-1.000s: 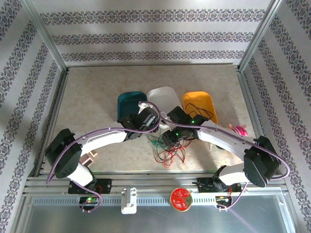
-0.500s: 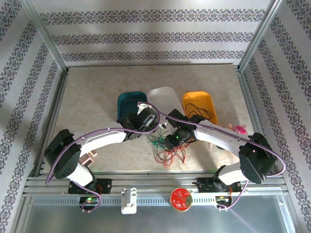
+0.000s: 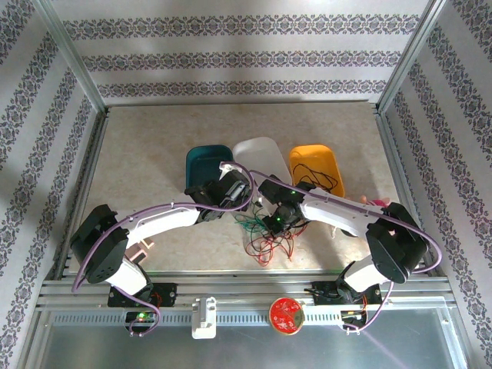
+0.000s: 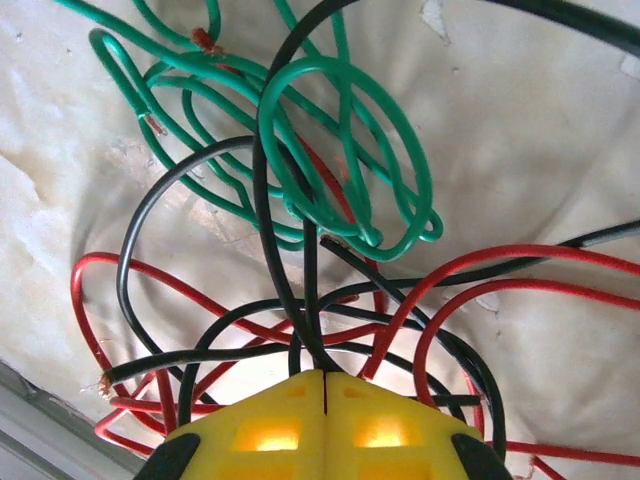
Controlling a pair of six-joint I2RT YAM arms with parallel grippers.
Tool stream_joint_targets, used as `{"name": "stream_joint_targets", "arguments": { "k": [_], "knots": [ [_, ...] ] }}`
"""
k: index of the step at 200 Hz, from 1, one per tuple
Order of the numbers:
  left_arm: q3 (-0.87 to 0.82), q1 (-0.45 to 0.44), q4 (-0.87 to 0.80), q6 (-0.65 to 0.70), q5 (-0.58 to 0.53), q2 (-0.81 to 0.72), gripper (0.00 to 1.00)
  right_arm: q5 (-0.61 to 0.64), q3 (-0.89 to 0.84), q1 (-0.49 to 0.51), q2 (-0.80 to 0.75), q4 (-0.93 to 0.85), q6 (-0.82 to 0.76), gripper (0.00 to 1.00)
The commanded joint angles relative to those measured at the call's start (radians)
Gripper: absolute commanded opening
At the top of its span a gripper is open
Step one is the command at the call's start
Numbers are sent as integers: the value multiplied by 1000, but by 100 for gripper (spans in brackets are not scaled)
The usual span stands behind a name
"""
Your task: Untangle the cables
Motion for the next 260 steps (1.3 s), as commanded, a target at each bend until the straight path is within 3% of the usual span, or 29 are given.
{"name": "stream_joint_targets", "arguments": {
  "k": [1, 28, 60, 92, 171, 260],
  "knots": [
    [-27, 4, 99, 82, 150, -30, 93, -20, 7, -17, -74, -6, 5, 0],
    [-25, 3, 121, 147, 290, -23, 92, -103, -3, -102, -197, 36, 26, 0],
    [-20, 3, 122, 190, 359, -17, 92, -225, -17, -249, -303, 86, 82, 0],
    [-22, 3, 139, 205, 433, -4, 89, -238, -25, -329, -354, 113, 127, 0],
    [-3, 1, 161, 177, 512, 90, 84, -196, -9, -413, -448, 150, 199, 0],
    [22, -9, 149, 214, 559, 159, 82, -96, 159, -445, -533, 237, 208, 0]
  ]
}}
